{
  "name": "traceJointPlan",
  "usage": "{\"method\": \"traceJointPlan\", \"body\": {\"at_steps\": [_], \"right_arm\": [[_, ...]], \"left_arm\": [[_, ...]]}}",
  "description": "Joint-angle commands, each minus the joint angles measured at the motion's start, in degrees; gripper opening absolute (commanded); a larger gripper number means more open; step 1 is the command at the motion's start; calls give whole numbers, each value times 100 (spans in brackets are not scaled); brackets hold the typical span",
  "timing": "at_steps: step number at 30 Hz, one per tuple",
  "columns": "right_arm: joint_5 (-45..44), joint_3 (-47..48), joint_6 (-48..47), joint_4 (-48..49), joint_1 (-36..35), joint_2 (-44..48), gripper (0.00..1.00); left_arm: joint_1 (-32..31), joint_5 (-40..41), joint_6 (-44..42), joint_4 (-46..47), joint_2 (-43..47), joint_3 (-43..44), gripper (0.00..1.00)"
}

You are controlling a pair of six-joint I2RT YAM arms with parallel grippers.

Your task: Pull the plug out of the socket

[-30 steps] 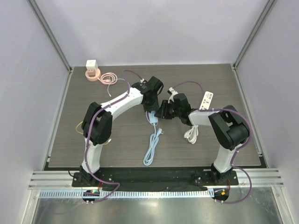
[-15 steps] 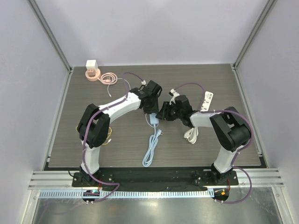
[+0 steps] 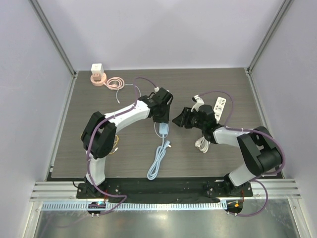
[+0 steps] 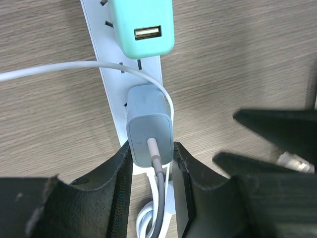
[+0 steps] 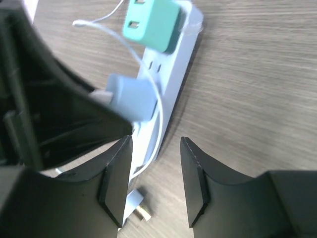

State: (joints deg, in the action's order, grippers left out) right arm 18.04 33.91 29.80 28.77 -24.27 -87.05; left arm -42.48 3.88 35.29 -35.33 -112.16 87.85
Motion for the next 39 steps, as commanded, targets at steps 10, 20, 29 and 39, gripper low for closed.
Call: {"method": "traceJointPlan", "body": {"at_steps": [10,20,29,39], "right_arm": [[929,335,912,1226,502,-1139,62],[1509,371,1660,2325,740,-1912,66],[1588,406,1818,2484,801,-2079,66],[1650,423,1933,2537,801,-2238,60]], "left_arm": [[-6,-713,-365,545,555,-242,0],[-15,-994,-347,598,590,-321,0],[-15,-1135,-312,659,695,-409,0],[-59,-1328,-198,817,783,-409,0]]}}
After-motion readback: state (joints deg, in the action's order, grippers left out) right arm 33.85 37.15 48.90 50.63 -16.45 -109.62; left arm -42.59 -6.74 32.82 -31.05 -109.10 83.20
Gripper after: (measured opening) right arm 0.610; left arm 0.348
